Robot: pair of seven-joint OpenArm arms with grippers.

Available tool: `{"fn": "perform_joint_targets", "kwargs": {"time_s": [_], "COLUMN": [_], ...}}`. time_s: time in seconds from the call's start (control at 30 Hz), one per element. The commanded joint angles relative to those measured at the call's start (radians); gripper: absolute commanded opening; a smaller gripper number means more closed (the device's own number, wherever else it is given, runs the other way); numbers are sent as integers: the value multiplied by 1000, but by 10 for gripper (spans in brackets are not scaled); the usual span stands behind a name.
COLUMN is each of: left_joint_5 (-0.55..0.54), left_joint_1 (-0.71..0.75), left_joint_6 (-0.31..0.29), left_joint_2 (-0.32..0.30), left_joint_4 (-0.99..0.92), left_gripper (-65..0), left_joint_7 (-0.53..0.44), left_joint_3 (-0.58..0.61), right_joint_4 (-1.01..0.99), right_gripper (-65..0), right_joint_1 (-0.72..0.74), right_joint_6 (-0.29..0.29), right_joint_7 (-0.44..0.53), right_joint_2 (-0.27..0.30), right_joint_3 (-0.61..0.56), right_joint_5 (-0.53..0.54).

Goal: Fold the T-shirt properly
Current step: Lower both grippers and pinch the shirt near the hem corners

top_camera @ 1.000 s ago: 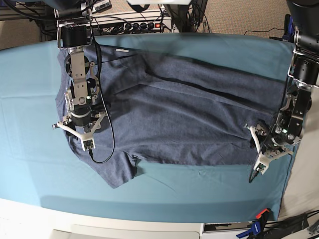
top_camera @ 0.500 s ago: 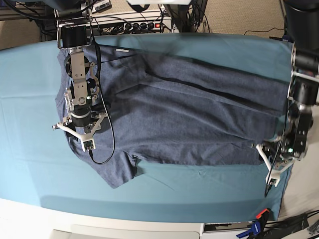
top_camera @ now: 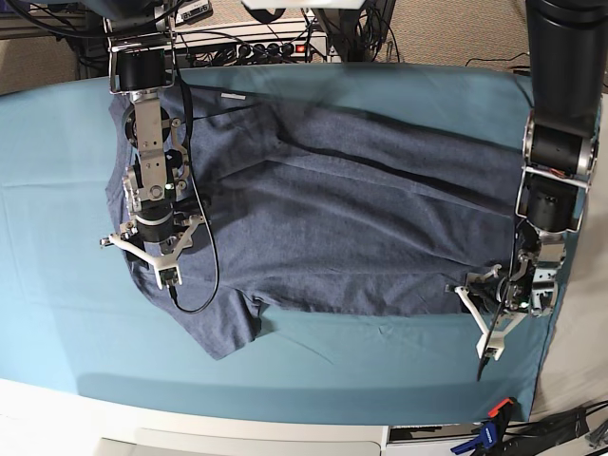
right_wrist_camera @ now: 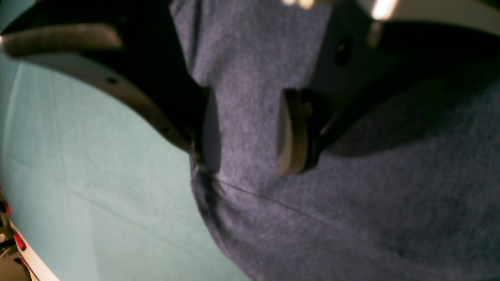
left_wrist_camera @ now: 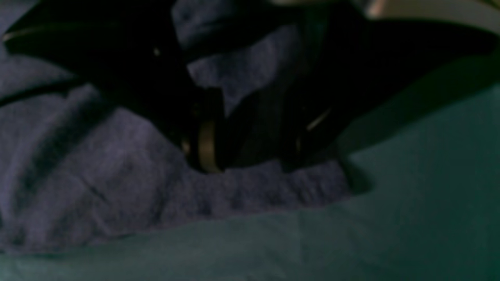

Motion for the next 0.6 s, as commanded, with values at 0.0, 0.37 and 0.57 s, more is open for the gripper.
{"fn": "perform_joint_targets", "kwargs": {"time_s": [0.0,0.37,0.57], "left_joint_5": [8,106,62], "left_joint_1": [-37,-38,-43], "left_joint_6": [0,36,48], "left_joint_2": [-12,-30,-64], "left_joint_4": [13,13,13], "left_gripper": [-395,-394,-370], "left_joint_7": [-16,-53,-53], "left_joint_3": [-6,-6,-6], "right_joint_4": [15,15,15], "right_gripper": [-400,-400,-400], "right_joint_1": [22,19,-2], "right_joint_6": [-8,-8,-8], "right_joint_7": [16,6,14], "right_joint_2": [11,11,11], "right_joint_3": [2,2,2], "right_joint_5": [-13,-13,-13]}}
